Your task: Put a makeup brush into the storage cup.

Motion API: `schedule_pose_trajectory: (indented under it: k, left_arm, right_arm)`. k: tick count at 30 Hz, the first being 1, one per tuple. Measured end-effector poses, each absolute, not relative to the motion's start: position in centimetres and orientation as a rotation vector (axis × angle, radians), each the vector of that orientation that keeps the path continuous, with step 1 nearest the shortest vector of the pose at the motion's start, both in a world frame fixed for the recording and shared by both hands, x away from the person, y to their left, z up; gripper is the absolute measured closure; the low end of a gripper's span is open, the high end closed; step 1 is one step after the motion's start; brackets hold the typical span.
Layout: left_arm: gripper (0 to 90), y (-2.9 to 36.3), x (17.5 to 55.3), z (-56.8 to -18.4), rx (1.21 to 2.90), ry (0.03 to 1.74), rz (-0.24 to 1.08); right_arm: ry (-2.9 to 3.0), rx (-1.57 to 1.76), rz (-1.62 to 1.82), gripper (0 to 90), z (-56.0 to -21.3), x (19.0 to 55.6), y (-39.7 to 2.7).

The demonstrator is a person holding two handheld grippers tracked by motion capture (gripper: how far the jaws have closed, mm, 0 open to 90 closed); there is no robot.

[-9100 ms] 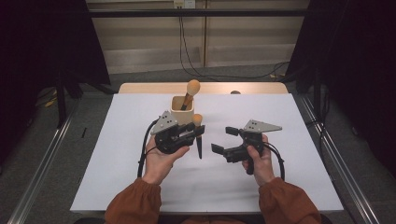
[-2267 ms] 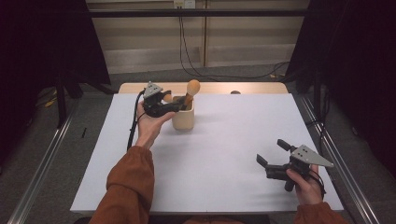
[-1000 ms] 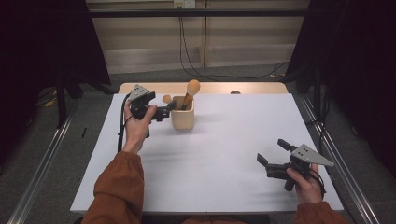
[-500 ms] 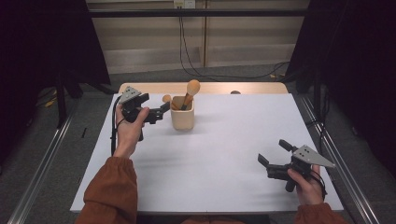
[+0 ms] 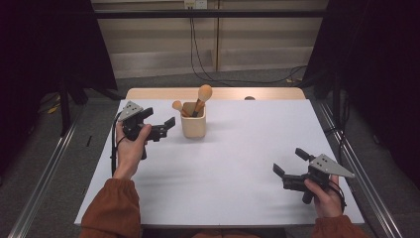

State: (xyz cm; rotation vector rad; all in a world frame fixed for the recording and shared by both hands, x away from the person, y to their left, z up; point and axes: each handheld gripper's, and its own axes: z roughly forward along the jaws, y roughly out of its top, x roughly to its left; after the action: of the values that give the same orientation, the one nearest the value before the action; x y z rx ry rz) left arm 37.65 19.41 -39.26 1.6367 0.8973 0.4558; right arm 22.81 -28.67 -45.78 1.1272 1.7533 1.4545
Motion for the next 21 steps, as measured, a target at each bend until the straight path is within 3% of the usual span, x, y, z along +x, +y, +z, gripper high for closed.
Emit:
schedule_pose_trajectory:
  k: [21]
  left_arm:
    - [2.8, 21.5, 33.9, -40.2, 1.647, 0.871, 0.475]
  right_arm:
    - [1.757, 1.120, 1.461, 0.0, -45.7, 22.8, -28.4]
